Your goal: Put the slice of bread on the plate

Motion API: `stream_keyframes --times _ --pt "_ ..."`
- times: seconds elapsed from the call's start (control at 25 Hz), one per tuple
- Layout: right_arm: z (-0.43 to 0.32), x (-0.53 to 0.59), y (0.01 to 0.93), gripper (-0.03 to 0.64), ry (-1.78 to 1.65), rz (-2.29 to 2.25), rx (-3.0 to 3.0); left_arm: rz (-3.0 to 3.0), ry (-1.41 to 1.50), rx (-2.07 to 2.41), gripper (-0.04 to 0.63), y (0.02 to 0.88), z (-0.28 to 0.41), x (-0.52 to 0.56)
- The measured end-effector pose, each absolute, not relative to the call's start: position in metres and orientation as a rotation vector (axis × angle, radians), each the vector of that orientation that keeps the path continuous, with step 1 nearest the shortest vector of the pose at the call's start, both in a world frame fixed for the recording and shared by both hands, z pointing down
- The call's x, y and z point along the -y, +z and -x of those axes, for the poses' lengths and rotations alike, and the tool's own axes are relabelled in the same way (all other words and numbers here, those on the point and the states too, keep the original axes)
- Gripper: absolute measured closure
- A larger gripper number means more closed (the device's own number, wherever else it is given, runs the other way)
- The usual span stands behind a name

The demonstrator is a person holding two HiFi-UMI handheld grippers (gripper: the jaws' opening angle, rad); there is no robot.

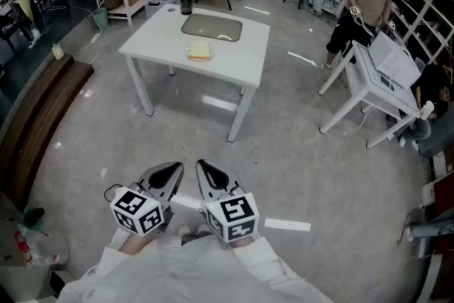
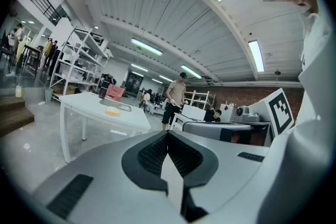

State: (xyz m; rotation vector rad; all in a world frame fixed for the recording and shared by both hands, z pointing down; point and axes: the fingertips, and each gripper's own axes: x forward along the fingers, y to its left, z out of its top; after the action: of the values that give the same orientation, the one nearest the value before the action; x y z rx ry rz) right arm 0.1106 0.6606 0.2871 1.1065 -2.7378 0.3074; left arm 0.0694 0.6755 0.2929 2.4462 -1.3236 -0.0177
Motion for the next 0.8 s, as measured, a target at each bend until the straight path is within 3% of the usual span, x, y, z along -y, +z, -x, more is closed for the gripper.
stream_keyframes --times 0.8 --pt "-0.124 -0.646 0.296 0.601 0.372 -1.066 2.774 -2.435 -0.086 1.263 0.586 0.300 -0.087 -0.653"
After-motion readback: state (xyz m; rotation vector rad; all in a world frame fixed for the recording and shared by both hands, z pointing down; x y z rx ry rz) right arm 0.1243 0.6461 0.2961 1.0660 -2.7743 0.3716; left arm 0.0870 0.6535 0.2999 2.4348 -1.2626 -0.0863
